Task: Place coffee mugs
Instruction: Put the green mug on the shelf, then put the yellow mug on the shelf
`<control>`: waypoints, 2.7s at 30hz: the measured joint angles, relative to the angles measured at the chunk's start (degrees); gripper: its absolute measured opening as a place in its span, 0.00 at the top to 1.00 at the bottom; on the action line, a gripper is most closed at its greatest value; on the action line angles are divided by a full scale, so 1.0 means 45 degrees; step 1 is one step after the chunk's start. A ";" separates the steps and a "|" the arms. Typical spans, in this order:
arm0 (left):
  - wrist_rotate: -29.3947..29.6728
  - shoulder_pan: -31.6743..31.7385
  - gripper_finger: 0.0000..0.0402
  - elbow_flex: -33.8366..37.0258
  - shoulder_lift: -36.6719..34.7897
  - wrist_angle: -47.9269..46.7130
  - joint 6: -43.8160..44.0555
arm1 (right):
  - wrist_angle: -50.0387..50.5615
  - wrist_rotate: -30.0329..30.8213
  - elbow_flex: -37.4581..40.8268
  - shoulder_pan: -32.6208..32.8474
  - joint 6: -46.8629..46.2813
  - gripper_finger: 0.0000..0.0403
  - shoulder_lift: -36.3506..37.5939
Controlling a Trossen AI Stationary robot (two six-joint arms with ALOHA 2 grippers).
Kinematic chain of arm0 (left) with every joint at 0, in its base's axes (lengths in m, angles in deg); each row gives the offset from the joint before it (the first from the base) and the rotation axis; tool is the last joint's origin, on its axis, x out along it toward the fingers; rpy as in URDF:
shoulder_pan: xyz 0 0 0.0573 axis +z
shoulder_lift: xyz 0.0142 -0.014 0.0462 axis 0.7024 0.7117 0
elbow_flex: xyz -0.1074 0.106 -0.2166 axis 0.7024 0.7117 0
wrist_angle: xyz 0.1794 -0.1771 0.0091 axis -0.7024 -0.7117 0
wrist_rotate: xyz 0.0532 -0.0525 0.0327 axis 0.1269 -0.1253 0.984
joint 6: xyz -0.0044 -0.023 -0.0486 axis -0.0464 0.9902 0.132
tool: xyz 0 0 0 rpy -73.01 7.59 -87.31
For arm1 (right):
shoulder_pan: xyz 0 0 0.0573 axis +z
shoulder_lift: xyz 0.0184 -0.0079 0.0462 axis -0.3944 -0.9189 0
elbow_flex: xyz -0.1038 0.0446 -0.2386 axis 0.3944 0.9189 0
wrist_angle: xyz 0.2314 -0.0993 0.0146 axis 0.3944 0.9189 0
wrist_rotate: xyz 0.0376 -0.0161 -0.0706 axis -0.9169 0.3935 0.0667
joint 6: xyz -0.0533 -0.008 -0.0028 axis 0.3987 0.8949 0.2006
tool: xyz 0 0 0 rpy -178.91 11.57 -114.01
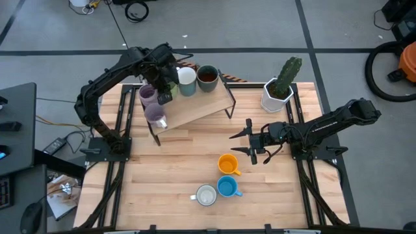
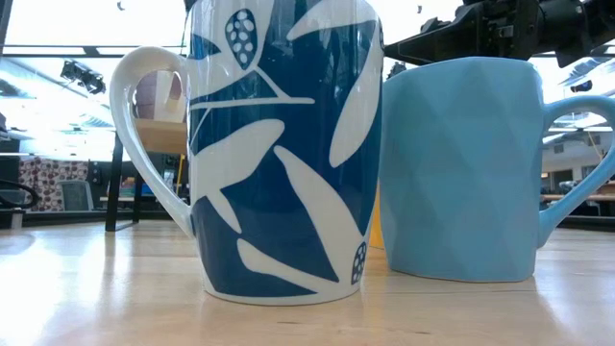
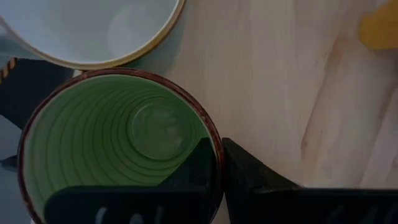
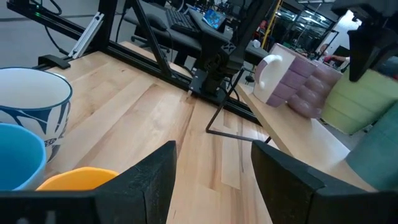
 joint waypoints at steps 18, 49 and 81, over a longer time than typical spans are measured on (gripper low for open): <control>0.0320 -0.0107 0.93 0.0015 0.0888 0.0004 0.0205 | -0.0015 -0.0010 0.0000 0.0000 0.0000 0.47 0.0000; 0.2607 -0.0975 0.67 0.0005 0.0888 0.0271 0.0510 | -0.0102 -0.0107 0.0000 0.0002 -0.0005 0.47 0.0000; 0.2846 -0.1127 0.44 0.0000 0.0605 0.0543 0.1095 | -0.0194 -0.0355 0.0000 0.0000 -0.0005 0.47 0.0000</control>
